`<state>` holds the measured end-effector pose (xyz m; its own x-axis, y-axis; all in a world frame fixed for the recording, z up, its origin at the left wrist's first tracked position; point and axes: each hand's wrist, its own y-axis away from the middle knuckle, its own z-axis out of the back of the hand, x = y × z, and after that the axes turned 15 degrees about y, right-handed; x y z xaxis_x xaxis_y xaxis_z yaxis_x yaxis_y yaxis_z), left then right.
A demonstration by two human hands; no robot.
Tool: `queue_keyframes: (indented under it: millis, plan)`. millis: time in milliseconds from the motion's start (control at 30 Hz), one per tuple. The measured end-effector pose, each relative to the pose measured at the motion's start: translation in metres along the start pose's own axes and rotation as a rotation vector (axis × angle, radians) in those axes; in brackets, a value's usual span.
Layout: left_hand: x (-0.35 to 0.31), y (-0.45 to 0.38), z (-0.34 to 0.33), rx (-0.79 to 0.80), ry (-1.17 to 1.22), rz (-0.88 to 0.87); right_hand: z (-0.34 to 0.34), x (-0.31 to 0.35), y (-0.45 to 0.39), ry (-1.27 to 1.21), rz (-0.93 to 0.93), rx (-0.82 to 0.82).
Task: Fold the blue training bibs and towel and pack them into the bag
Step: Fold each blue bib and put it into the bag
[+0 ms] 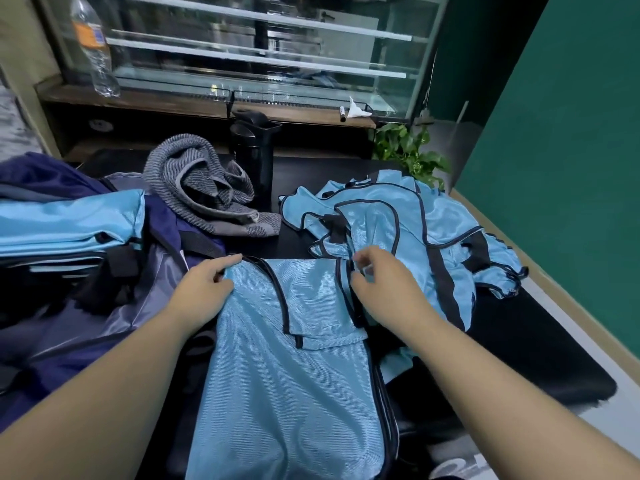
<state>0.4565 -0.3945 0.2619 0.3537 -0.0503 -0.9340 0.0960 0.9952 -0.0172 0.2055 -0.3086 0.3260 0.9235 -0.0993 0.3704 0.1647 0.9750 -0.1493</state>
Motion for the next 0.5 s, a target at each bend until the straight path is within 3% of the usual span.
queue_keyframes:
  millis: [100,333,500]
  plan:
    - [0.003,-0.001,0.001,0.011,0.022,0.007,-0.007,0.004,-0.038,0.034,0.035,0.138]
    - [0.006,-0.003,0.001,0.015,0.020,-0.001,-0.002,0.001,-0.085,0.278,0.083,0.636]
    - [0.005,-0.003,0.002,0.024,0.082,0.007,0.002,0.001,-0.085,0.259,0.028,0.666]
